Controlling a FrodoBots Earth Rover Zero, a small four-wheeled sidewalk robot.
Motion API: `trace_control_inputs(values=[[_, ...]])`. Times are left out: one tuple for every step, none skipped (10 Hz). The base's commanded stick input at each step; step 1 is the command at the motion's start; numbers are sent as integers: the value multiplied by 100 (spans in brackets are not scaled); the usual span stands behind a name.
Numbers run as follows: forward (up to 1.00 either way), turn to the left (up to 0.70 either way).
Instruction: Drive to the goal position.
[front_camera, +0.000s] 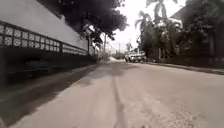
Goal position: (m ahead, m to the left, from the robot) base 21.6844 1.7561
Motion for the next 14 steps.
trace_control_inputs(values=[[85,0],[85,0],[85,0],[85,0],[85,0],[85,0],[85,-3],[85,-11],[85,-25],[85,2],[85,13],[85,11],[85,5],[85,2]])
